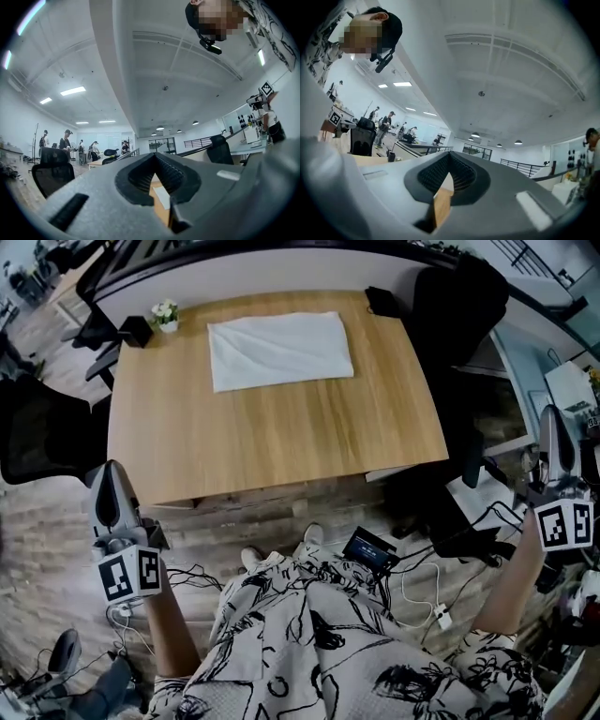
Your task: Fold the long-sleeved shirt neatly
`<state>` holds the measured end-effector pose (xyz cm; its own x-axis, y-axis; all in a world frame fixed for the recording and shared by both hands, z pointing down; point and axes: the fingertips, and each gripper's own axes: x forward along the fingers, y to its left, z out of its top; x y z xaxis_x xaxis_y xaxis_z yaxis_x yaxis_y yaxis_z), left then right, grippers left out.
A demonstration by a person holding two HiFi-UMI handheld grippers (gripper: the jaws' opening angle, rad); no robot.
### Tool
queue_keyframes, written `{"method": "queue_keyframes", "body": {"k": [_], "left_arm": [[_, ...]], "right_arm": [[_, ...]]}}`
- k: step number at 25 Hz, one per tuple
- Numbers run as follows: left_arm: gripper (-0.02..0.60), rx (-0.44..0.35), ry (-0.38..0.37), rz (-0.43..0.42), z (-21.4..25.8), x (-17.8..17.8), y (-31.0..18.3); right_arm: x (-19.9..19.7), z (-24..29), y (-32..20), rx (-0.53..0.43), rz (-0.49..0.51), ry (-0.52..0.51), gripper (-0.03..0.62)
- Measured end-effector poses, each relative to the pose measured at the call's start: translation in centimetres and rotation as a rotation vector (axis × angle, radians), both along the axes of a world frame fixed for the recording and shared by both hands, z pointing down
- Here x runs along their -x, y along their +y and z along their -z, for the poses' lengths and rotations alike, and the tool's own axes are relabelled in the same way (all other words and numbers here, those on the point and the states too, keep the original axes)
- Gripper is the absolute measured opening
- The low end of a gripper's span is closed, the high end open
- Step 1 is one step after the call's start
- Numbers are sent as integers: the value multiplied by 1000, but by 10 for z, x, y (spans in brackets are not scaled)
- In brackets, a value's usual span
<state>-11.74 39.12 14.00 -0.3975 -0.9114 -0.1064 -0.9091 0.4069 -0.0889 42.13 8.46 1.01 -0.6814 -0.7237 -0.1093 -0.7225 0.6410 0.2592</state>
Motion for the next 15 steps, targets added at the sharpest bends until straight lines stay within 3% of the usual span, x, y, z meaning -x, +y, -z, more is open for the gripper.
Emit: {"method": "queue_keyframes", "body": {"k": [6, 10, 15], "left_arm": [[6, 0, -19, 34, 3, 18, 22], [6, 15, -29, 53, 10, 25, 38], [6, 17, -17, 42, 1, 21, 47]], "right_arm": [[-11, -6, 7, 11, -24, -20, 8], [8, -37, 15, 58, 9, 50, 8], [23, -69, 31, 106, 22, -67, 8]]}}
